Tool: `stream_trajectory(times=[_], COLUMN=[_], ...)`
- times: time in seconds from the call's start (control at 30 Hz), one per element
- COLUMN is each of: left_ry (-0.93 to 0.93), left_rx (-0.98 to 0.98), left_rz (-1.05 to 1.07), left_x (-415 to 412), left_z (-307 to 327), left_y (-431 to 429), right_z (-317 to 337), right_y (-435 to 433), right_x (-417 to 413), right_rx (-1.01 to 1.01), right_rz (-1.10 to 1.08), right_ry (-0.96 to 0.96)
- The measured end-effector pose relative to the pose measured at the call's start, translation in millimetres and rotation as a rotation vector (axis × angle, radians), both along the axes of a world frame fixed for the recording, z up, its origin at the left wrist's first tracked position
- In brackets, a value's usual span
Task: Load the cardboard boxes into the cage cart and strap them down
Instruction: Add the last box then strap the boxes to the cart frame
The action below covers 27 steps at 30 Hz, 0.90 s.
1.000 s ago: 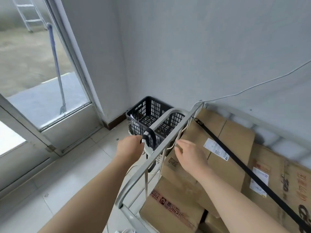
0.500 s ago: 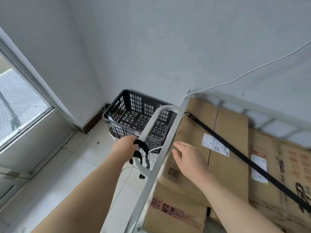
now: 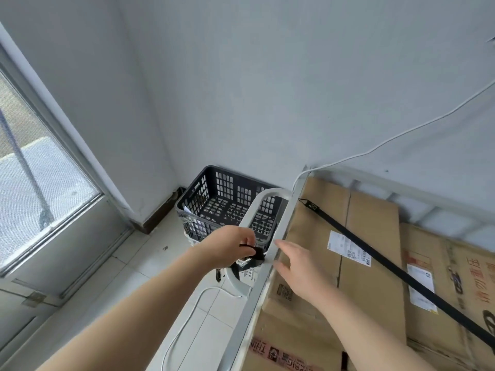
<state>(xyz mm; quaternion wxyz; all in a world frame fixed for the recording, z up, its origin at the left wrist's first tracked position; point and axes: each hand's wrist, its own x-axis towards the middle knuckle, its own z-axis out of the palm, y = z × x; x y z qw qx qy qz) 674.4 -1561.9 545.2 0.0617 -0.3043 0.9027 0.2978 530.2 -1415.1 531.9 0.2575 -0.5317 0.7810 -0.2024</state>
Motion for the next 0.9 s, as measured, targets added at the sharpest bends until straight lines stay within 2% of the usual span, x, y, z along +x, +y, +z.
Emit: stream_trajectory(times=[0.13, 0.27, 0.5, 0.73, 0.9], left_ry=[0.146, 0.202, 0.142, 0.125, 0.094], left_rx=[0.021, -0.002, 0.015, -0.014, -0.023], left_rz=[-0.093, -0.063, 0.045, 0.154, 0.136], left_x=[-2.1, -7.5, -32.1, -76.3, -114.8], left_z=[52.3, 81.3, 94.2, 91.5, 74.1], left_y=[21.1, 38.1, 78.5, 141.7, 200.6], right_z=[17.6, 37.7, 74.2, 94.4, 88.1], right_y=[-4.7, 12.2, 90.0, 223.6, 307.9], right_x=[3.6, -6.0, -66.7, -177.9, -237.8], right_rx=[-0.048, -0.055, -0.123, -0.109, -0.072], right_rz=[-0.014, 0.011, -0.077, -0.297, -0.378], right_ry=[-0.136, -0.215, -0.13, -0.024, 0.006])
